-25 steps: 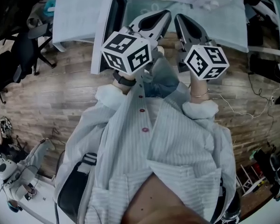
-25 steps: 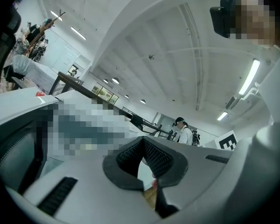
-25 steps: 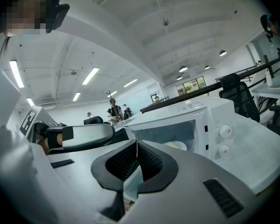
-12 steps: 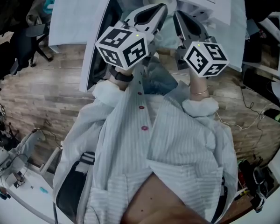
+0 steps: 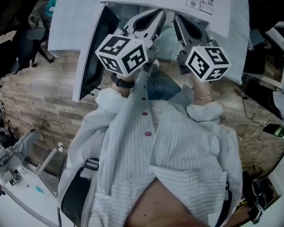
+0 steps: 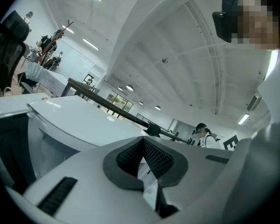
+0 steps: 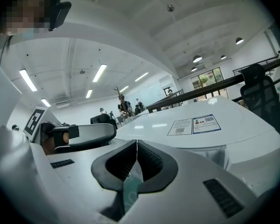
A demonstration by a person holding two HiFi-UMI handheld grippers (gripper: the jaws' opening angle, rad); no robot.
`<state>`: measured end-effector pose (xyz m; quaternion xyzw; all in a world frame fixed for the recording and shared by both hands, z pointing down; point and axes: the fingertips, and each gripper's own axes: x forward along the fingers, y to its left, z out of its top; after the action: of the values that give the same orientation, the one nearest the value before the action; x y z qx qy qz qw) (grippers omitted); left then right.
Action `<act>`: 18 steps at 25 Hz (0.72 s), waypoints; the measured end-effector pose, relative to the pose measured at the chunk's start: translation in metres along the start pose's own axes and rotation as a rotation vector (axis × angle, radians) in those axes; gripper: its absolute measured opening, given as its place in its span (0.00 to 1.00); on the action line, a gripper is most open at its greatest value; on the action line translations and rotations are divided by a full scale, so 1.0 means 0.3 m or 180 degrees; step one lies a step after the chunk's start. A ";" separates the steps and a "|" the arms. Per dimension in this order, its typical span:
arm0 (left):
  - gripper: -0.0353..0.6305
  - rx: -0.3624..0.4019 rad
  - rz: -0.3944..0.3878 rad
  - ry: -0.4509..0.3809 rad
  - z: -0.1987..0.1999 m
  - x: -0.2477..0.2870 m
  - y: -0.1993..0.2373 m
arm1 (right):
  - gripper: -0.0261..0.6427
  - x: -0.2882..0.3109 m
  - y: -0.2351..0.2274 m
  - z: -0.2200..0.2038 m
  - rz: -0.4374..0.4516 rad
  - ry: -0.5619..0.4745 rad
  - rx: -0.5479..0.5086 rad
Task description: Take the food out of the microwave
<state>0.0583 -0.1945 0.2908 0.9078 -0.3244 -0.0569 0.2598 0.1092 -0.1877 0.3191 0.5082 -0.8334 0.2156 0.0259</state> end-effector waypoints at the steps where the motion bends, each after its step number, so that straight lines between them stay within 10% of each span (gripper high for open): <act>1: 0.06 -0.0005 0.0012 -0.0001 -0.001 0.006 0.002 | 0.09 0.001 -0.005 0.002 0.0008 0.0002 0.0001; 18: 0.06 -0.0013 0.0015 0.0057 0.025 0.026 0.053 | 0.09 0.027 -0.028 0.019 -0.0034 -0.0056 0.0099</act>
<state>0.0535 -0.2128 0.2930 0.9069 -0.3241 -0.0488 0.2647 0.1135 -0.2000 0.3188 0.5148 -0.8274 0.2240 0.0118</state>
